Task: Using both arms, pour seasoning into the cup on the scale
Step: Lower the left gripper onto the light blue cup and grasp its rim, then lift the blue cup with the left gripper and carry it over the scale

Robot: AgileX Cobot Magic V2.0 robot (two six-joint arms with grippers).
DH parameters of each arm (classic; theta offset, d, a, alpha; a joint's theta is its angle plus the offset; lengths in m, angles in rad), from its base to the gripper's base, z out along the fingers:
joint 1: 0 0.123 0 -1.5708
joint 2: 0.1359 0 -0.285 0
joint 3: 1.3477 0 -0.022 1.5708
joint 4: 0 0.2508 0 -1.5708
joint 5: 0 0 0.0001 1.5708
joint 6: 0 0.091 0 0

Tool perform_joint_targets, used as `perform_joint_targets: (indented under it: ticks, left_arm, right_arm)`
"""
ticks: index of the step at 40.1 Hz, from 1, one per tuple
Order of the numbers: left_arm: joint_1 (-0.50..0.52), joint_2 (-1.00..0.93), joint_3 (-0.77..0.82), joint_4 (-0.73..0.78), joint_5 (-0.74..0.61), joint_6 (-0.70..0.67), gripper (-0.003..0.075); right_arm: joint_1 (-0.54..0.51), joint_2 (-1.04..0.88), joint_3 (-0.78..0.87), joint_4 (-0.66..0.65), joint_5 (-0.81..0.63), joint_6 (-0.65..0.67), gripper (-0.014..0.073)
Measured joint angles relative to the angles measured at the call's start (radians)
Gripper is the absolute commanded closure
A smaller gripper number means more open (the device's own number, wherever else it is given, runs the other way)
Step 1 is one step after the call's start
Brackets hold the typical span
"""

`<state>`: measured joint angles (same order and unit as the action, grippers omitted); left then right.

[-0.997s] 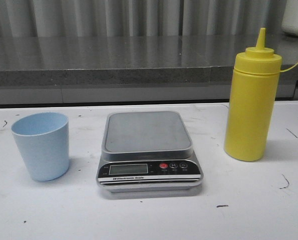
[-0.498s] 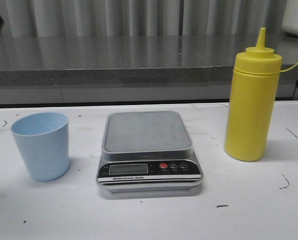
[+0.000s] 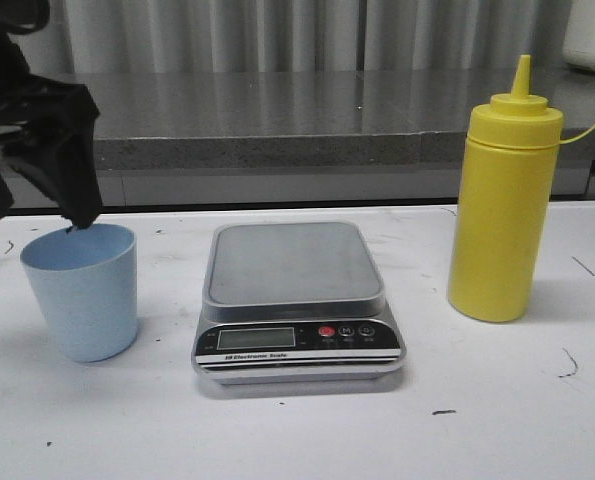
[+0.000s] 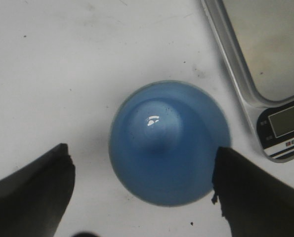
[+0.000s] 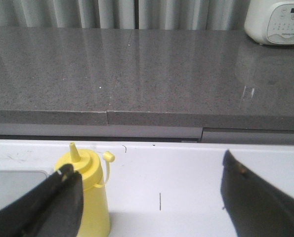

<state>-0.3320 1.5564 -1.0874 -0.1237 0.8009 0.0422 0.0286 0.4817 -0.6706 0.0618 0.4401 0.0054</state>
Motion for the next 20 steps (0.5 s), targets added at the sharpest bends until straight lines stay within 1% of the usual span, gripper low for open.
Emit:
perform_joint_targets:
  ticks: [4, 7, 11, 14, 20]
  left_arm:
    - [0.0, 0.045, 0.0, 0.007, -0.006, 0.0, 0.0227]
    - [0.0, 0.072, 0.0, 0.016, -0.017, 0.0, 0.0292]
    - [0.0, 0.1, 0.0, 0.024, -0.047, 0.0, 0.0407]
    - [0.0, 0.115, 0.0, 0.025, -0.064, 0.0, 0.0514]
    - [0.0, 0.138, 0.0, 0.026, -0.077, 0.0, 0.0687]
  right_arm:
    - [0.0, 0.0, 0.0, 0.0, 0.0, 0.0, 0.0002]
    - [0.0, 0.0, 0.0, 0.0, 0.0, 0.0, 0.0002]
    - [0.0, 0.0, 0.0, 0.0, 0.0, 0.0, 0.0002]
    - [0.0, 0.0, 0.0, 0.0, 0.0, 0.0, 0.0002]
    - [0.0, 0.0, 0.0, 0.0, 0.0, 0.0, 0.0002]
